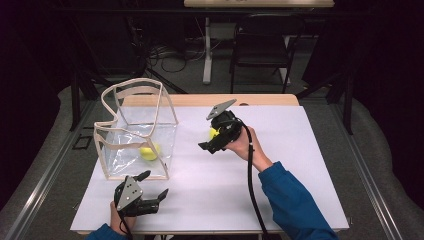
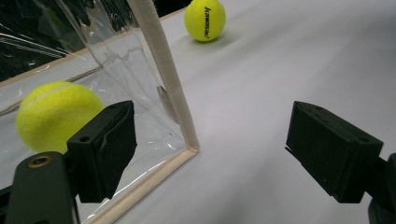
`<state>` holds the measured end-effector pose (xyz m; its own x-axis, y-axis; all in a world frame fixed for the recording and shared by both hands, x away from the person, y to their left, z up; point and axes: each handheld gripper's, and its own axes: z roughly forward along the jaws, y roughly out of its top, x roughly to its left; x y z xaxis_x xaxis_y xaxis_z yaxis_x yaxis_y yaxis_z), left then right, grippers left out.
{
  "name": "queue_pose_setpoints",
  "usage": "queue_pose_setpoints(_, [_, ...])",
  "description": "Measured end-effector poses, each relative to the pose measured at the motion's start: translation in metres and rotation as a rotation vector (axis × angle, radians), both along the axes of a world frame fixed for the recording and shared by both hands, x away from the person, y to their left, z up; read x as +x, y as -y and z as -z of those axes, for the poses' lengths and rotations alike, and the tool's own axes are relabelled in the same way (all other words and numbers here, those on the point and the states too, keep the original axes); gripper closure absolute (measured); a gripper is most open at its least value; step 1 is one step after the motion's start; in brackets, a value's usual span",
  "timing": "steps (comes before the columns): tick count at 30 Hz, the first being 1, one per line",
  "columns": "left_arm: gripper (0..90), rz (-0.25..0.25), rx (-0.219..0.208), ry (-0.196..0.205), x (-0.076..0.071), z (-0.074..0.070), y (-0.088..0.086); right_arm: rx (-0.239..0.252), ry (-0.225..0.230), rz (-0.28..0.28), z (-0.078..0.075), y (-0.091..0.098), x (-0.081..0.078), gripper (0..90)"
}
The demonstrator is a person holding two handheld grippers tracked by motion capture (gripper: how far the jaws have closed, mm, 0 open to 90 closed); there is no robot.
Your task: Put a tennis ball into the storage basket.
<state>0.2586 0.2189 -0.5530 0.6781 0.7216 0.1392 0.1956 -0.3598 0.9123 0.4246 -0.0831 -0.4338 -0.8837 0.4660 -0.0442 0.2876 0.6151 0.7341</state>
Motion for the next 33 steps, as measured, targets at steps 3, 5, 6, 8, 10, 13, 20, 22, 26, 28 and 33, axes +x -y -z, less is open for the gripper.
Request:
queue_pose_setpoints(3, [16.0,0.003,0.0,0.001,0.0,0.0,0.0,-0.005,0.001,0.006,0.004,0.004,-0.001,0.0])
queue_pose_setpoints(5, [16.0,0.0,0.0,0.0,0.0,0.0,0.0,-0.007,-0.001,0.013,0.006,0.007,-0.001,0.0])
queue_pose_setpoints(6, [16.0,0.0,0.001,0.0,0.0,0.0,0.0,-0.009,0.001,0.013,0.007,0.008,-0.001,0.0])
queue_pose_setpoints(8, [16.1,0.002,0.0,0.0,0.0,0.0,0.001,-0.011,-0.001,0.023,0.008,0.01,-0.002,0.0])
queue_pose_setpoints(10, [16.0,0.004,0.0,0.001,0.0,0.0,0.001,-0.017,0.007,0.031,0.009,0.012,-0.002,0.0])
queue_pose_setpoints(13, [16.0,0.0,-0.002,0.0,0.0,0.0,0.001,-0.018,0.005,0.035,0.012,0.015,-0.004,0.0])
queue_pose_setpoints(20, [16.0,0.001,0.002,0.0,0.0,0.0,0.0,-0.024,-0.002,0.044,0.02,0.02,-0.006,0.0])
queue_pose_setpoints(22, [16.0,0.001,-0.001,-0.001,0.0,0.0,0.0,-0.025,-0.006,0.044,0.021,0.021,-0.006,0.0])
queue_pose_setpoints(26, [16.0,0.001,-0.001,-0.001,0.0,0.0,0.0,-0.025,-0.006,0.046,0.022,0.021,-0.006,0.0])
queue_pose_setpoints(28, [16.0,-0.002,-0.005,0.0,-0.001,0.0,0.0,-0.025,-0.006,0.046,0.022,0.021,-0.006,0.0])
queue_pose_setpoints(33, [16.0,-0.001,-0.004,-0.001,-0.001,0.0,0.0,-0.048,-0.021,0.069,0.032,0.035,-0.004,0.0])
